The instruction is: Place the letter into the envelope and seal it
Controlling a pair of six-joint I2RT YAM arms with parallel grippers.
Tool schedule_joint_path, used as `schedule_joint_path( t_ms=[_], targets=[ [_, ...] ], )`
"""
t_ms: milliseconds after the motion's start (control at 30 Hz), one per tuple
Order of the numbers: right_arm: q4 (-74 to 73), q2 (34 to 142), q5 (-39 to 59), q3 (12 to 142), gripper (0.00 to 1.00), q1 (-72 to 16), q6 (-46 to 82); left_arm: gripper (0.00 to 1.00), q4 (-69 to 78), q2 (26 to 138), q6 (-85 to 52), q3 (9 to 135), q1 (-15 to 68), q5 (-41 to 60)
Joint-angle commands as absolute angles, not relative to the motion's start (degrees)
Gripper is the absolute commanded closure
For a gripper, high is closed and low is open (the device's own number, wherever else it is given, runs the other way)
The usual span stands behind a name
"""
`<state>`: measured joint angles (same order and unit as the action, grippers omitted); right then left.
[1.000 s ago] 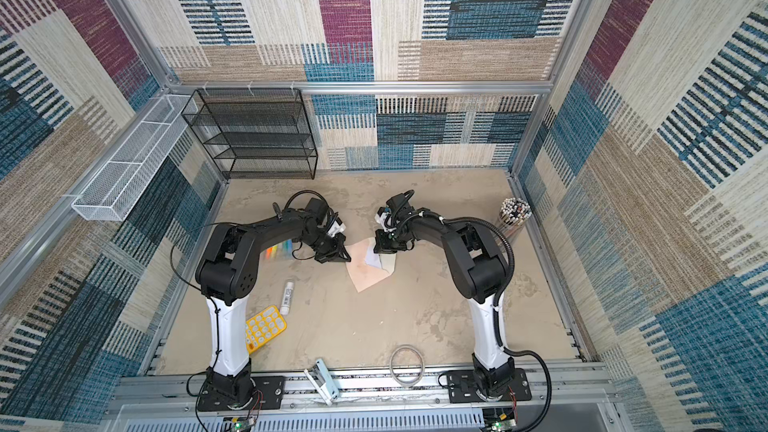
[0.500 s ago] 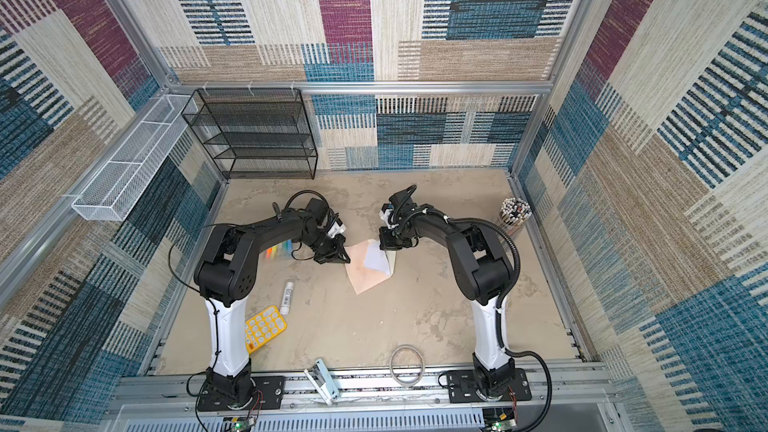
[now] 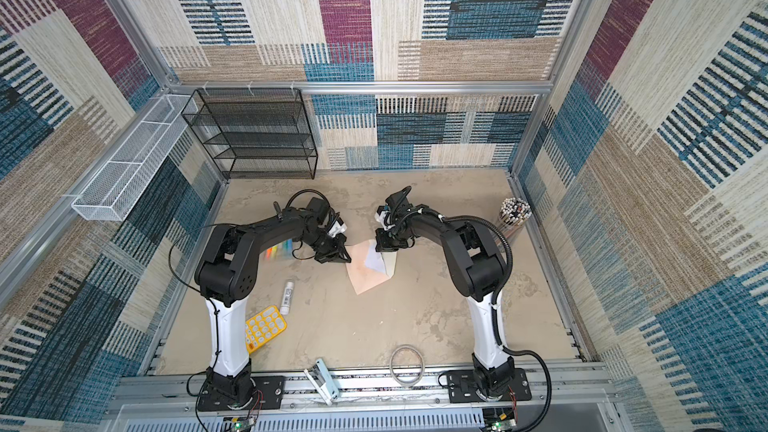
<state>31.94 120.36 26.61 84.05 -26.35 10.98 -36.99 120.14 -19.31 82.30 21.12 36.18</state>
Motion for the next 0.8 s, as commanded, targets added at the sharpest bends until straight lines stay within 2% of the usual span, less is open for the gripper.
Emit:
schedule_joint_path(
  t_ms=[0, 267, 767],
  targets=[
    [31.1, 120.8, 28.7, 84.5, 0.93, -26.7, 10.1, 0.95, -36.9, 120.6, -16.9, 82.9, 21.2, 36.6],
    [30.2, 121.5, 30.2, 84.7, 0.92, -27.3, 10.2, 0.95, -36.8, 121.0, -16.9, 83.1, 21.1, 36.8],
    [37.7, 119.6, 19.5, 88.5, 0.92, -27.2, 7.2, 0.97, -37.5, 120.2, -15.8, 82.7, 21.1, 36.3]
  ],
)
